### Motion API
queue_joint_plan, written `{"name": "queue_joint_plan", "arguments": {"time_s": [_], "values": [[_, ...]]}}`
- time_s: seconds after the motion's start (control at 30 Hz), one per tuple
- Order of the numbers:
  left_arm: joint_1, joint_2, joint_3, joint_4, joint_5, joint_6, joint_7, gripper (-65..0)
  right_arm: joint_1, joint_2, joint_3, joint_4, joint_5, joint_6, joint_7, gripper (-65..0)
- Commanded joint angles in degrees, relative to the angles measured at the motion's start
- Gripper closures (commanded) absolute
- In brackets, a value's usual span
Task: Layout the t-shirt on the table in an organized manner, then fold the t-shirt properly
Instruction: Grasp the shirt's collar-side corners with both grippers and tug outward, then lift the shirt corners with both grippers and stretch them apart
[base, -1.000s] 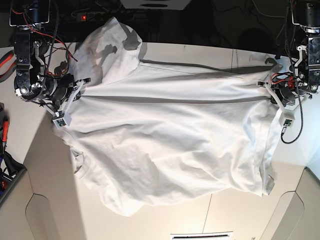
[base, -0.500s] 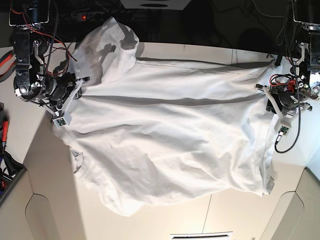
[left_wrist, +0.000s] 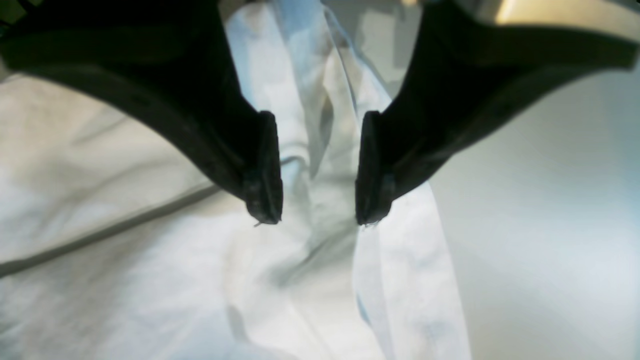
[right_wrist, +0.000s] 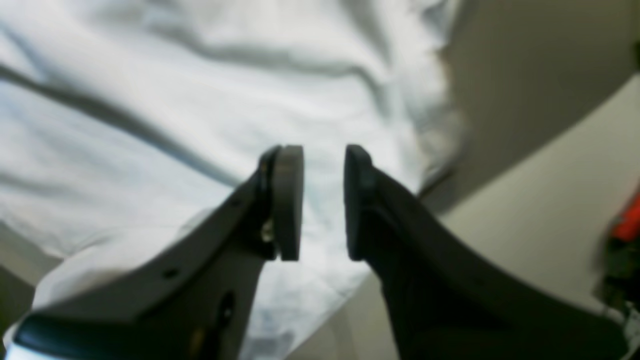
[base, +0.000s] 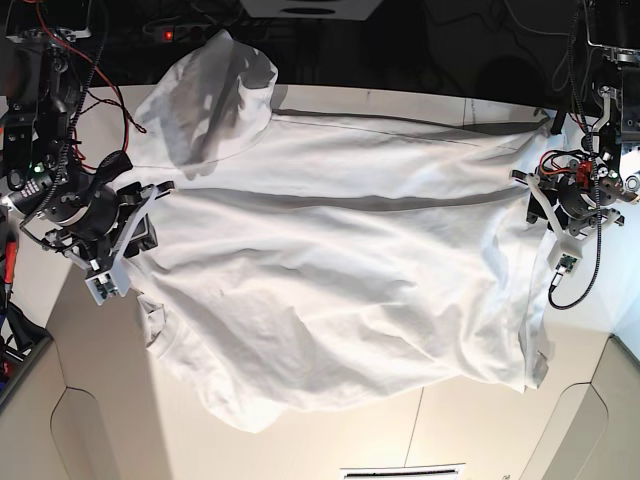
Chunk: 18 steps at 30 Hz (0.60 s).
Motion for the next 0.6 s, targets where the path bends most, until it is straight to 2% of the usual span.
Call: {"name": "queue_joint_plan", "arguments": {"time_s": [0.0, 0.13, 0.27, 0.33, 0.43, 0.57], "values": [[-0.8, -1.0, -0.4, 1.0, 0.0, 0.0, -0.7, -28.0, 0.6, 0.7, 1.0, 1.0, 0.1, -0.2, 0.3, -15.0], [-0.7, -2.2, -0.7, 1.0, 1.7, 0.2, -1.0, -28.0, -1.3, 0.8, 5.3, 1.0, -0.1, 0.4, -0.3, -15.0], [-0.5, -3.7, -5.0, 1.0, 2.1, 0.4, -1.3, -28.0, -3.6, 0.8, 15.1, 0.9, 1.7, 4.7, -0.4, -15.0], [0.1, -3.9, -8.0, 1.0, 0.3, -1.4, -1.1, -27.9, -5.0, 1.1, 20.8, 0.9, 6.6, 7.9, -1.1, -15.0], [1.8, -3.8, -12.2, 1.0, -4.5, -4.5, -0.6, -27.9, -8.4, 3.2, 26.4, 0.9, 13.6, 12.1, -1.3, -15.0], [3.4, -3.8, -17.1, 1.0, -12.6, -9.0, 0.9, -27.9, -13.3, 8.3, 27.2, 0.9, 15.1, 13.3, -1.2, -15.0]]}}
